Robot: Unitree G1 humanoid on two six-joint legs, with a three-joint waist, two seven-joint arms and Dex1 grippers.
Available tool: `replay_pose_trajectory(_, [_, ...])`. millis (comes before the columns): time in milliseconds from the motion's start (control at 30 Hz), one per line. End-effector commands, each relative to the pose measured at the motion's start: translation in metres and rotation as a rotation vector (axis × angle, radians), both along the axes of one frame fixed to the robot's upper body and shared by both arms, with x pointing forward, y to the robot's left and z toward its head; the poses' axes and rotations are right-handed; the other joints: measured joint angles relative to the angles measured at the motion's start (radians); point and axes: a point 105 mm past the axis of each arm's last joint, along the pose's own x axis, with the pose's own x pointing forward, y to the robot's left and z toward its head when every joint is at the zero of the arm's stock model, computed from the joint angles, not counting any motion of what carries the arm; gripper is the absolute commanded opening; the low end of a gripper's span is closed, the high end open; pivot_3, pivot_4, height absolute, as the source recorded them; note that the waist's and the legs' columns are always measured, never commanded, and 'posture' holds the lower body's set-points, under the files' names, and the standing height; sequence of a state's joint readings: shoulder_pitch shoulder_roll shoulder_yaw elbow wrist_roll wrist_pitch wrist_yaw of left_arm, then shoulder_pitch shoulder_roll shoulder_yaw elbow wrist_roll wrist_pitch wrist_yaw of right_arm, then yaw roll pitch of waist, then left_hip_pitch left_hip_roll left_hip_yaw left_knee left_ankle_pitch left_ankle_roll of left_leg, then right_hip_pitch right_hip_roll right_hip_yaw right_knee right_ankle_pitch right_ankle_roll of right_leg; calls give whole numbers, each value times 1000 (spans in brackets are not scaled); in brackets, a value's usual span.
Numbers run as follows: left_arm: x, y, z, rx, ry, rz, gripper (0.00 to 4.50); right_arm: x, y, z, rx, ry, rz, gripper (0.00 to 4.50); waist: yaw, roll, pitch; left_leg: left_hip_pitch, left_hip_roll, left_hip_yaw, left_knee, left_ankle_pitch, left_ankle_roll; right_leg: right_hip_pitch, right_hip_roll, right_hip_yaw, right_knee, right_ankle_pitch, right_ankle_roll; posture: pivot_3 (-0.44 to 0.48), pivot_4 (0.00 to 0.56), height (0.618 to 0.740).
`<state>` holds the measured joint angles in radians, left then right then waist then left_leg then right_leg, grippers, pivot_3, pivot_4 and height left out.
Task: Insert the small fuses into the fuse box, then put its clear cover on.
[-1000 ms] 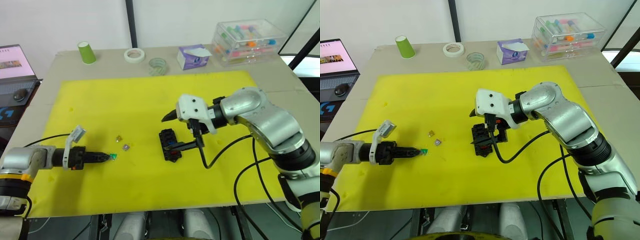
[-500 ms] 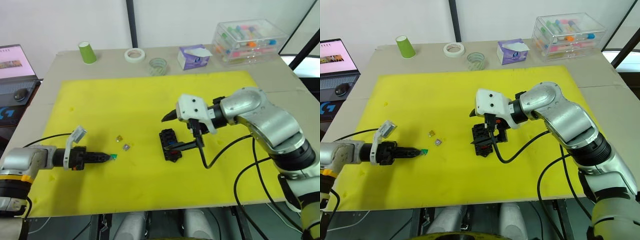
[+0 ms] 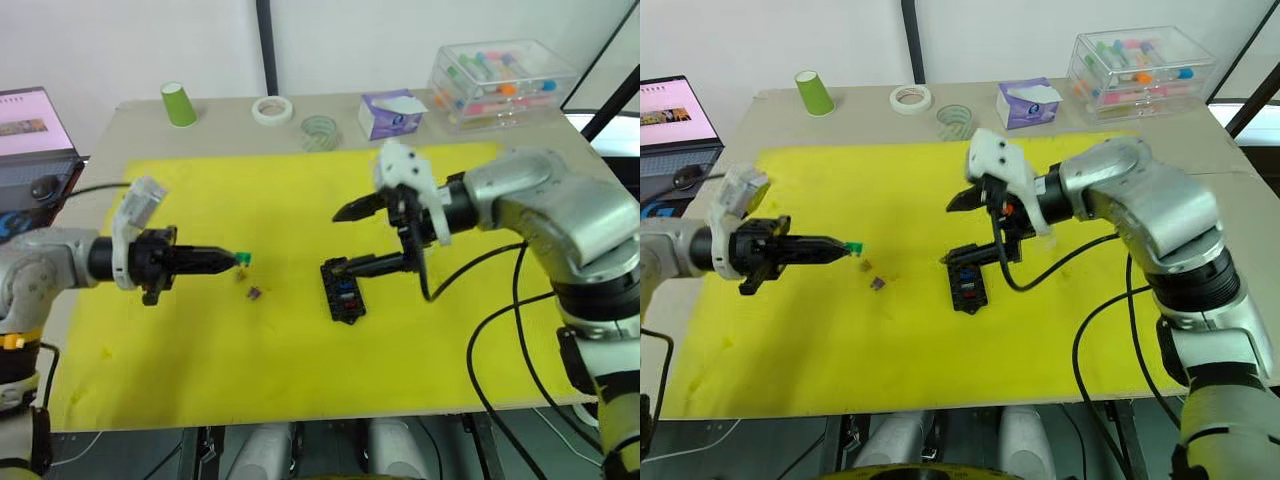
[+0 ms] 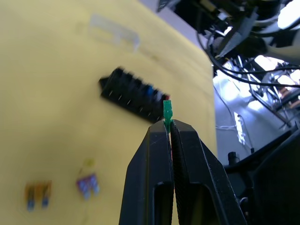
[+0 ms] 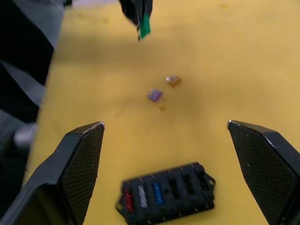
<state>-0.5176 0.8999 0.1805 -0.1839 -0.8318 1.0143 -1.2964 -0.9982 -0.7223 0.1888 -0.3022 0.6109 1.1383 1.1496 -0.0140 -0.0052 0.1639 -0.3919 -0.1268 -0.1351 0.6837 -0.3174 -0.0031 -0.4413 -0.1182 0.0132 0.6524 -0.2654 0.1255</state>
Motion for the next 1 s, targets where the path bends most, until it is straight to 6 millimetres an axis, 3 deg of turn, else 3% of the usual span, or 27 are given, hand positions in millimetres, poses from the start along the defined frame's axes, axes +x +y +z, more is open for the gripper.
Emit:
replay_pose_trajectory(33, [-4,-25,29,-34,-191,-77,14,-7,-1,27,76,20,13,4500,2,0,0,0,0,0,0,0,0,0,0,0,0,0,0,0,150,740])
replay_pose_trajectory(67, [-5,-31,33,-44,-212,-95,14,-9,0,29,80,26,21,4500,1,0,0,0,0,0,0,0,0,0,0,0,0,0,0,0,150,740])
replay_pose_trajectory(167, [-8,-45,39,-51,-262,-141,0,-13,2,33,95,50,37,3868,-1,0,0,0,0,0,0,0,0,0,0,0,-1,0,0,0,150,740])
replay_pose_trajectory(267, [-8,-53,41,-57,-284,-166,0,-12,5,32,90,59,19,2871,-5,0,0,0,0,0,0,0,0,0,0,0,0,0,0,0,150,740])
replay_pose_trajectory(533, [-8,-59,38,-50,-296,-190,0,-18,11,34,108,88,44,2871,-1,0,0,0,0,0,0,0,0,0,0,0,0,0,0,0,150,740])
replay_pose_trajectory(667, [-7,-59,36,-46,-298,-189,0,-19,14,32,105,99,50,1785,-1,0,0,0,0,0,0,0,0,0,0,0,0,0,0,0,150,740])
replay_pose_trajectory(900, [-6,-59,35,-44,-302,-183,0,-21,15,29,96,106,55,1785,-2,0,0,0,0,0,0,0,0,0,0,0,0,0,0,0,150,740])
replay_pose_trajectory(1000, [-5,-58,34,-39,-298,-178,0,-20,15,28,95,104,53,1283,-2,0,0,0,0,0,0,0,0,0,0,0,0,0,0,0,150,740])
